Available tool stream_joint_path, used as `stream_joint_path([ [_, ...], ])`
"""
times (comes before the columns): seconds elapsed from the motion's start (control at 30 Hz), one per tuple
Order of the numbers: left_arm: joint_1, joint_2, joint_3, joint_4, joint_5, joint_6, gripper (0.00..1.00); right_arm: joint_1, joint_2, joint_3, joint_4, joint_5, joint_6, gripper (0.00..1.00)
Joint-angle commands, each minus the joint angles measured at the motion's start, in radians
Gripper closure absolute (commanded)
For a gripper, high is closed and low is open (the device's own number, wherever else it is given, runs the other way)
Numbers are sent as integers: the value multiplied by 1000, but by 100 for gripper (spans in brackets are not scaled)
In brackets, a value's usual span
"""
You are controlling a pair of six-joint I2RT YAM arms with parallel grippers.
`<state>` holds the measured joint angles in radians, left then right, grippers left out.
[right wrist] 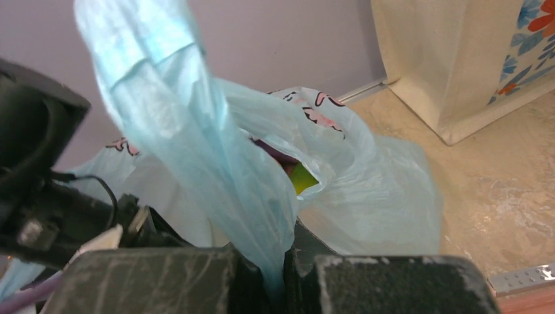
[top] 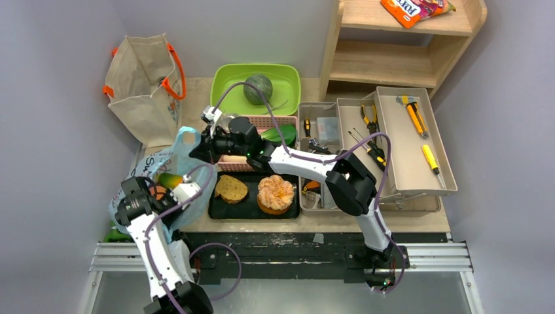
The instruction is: Untie the knot of the grocery bags and take out the mixed food
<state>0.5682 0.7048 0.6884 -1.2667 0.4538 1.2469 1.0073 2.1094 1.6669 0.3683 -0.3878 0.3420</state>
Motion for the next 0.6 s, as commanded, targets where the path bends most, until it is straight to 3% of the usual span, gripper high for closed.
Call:
stream_joint_path([
  [0.0, 23, -77, -149, 24, -117, 195, 80, -10, 23, 8, 31, -7, 32, 100],
  [0.1, 24, -30, -173, 112, -163, 120, 78, -10, 30, 8, 33, -9, 24, 100],
  [0.27, 30, 142, -121, 411, -216, -100, 74, -18, 39, 23, 36, -2, 13, 100],
  [0.57, 16, 597, 250, 620, -166, -357, 67, -73, 42, 52, 70, 58, 51, 100],
])
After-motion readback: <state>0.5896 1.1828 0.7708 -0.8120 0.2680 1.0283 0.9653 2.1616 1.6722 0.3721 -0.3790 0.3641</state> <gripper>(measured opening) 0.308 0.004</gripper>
